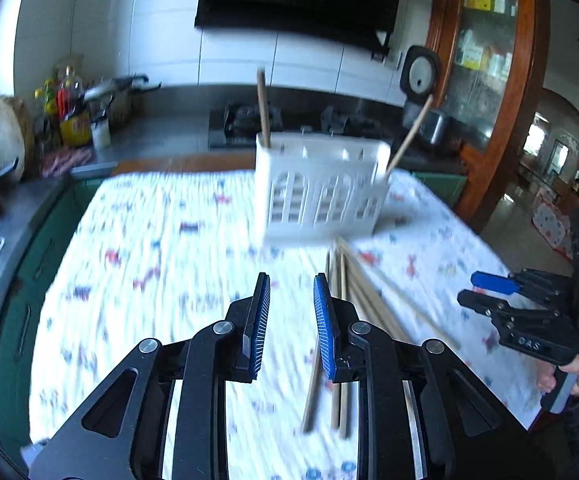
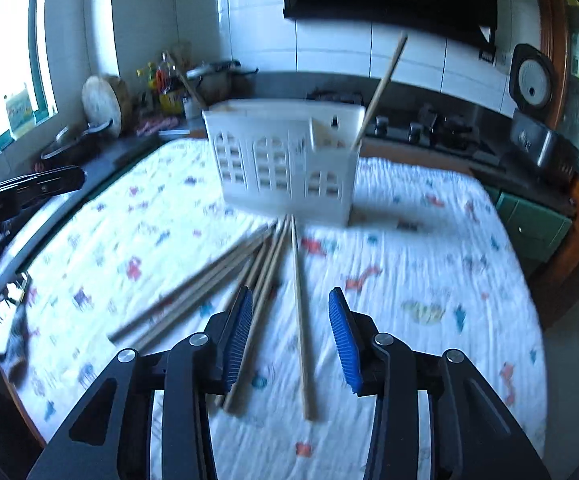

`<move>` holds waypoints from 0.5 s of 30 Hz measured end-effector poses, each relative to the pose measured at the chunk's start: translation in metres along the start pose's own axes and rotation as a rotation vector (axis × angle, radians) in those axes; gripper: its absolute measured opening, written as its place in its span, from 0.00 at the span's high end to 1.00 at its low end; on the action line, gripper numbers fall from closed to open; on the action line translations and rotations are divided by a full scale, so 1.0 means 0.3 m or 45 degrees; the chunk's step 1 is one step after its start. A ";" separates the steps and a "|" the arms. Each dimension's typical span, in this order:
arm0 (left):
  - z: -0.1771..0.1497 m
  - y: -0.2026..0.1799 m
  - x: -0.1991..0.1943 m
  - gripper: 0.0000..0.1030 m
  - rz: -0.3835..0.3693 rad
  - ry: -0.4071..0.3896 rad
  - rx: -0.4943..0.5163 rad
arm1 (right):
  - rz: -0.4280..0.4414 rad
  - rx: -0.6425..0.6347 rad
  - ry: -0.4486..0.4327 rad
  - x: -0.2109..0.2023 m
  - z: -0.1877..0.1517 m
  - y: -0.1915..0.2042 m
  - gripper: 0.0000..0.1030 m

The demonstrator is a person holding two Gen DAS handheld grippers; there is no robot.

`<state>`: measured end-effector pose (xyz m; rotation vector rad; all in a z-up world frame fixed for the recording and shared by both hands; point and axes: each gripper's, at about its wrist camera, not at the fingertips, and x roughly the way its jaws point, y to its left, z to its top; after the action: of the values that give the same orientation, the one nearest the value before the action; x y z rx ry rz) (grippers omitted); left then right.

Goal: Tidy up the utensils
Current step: 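Move both open tools back to the chopstick pile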

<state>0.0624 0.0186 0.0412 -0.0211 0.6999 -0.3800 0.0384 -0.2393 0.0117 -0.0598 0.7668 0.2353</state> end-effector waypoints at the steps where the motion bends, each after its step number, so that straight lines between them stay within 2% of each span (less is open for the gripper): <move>1: -0.031 0.000 0.010 0.78 -0.007 0.025 -0.004 | -0.008 0.000 0.035 0.031 -0.031 0.002 0.64; 7: -0.183 -0.008 0.094 0.78 -0.051 0.173 -0.023 | -0.036 0.001 0.131 0.126 -0.131 -0.001 0.71; 15: -0.260 -0.027 0.188 0.79 -0.069 0.273 -0.018 | -0.045 0.016 0.169 0.162 -0.143 -0.013 0.76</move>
<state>0.0498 -0.0002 -0.0527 -0.0124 0.9154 -0.4332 0.0439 -0.2398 -0.0529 -0.0779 0.8985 0.1941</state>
